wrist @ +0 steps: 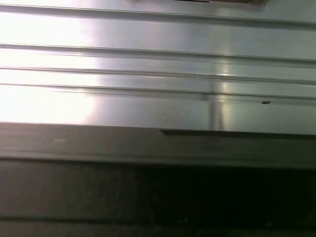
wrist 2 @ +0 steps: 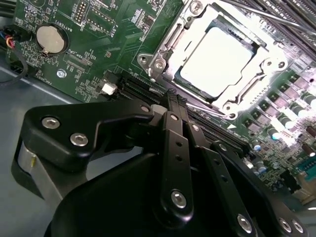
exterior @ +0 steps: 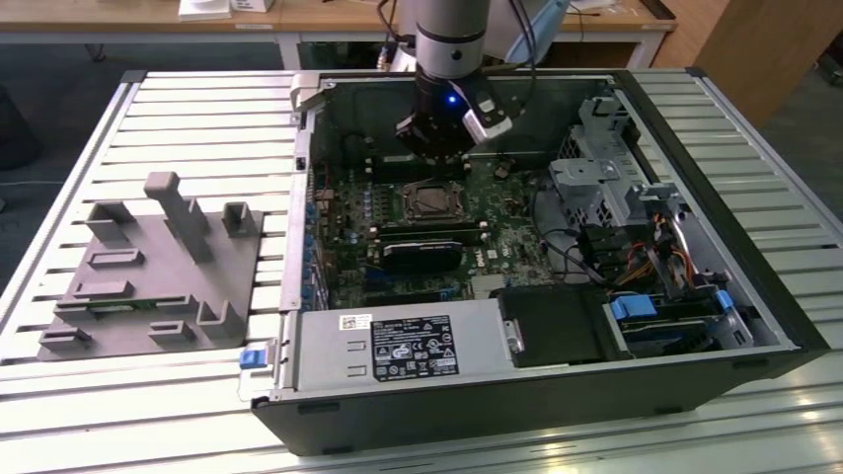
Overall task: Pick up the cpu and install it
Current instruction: 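Install the first cpu locking lever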
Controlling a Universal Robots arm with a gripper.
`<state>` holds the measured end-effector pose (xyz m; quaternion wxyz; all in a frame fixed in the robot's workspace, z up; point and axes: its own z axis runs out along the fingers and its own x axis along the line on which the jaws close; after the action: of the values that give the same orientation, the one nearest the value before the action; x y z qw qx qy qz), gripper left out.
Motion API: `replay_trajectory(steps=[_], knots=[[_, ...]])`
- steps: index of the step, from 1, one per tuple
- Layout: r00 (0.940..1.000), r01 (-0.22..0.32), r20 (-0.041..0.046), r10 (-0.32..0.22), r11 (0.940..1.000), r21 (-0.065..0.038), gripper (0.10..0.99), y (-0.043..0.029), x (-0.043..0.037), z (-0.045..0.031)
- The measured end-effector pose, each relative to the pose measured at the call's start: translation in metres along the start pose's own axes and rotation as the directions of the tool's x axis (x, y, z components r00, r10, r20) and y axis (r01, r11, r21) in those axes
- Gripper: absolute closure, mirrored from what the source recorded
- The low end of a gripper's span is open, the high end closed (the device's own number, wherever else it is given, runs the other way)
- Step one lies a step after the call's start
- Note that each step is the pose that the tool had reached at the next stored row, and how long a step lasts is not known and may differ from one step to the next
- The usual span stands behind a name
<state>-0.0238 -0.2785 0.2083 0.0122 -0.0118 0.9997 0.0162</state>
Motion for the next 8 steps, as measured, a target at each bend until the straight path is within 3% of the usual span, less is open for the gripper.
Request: replay_trajectory(steps=[8], knots=[[1.0000, 0.000, -0.0016, 0.000, 1.0000, 0.000, 0.980, -0.0002, -0.0019, 0.0077]])
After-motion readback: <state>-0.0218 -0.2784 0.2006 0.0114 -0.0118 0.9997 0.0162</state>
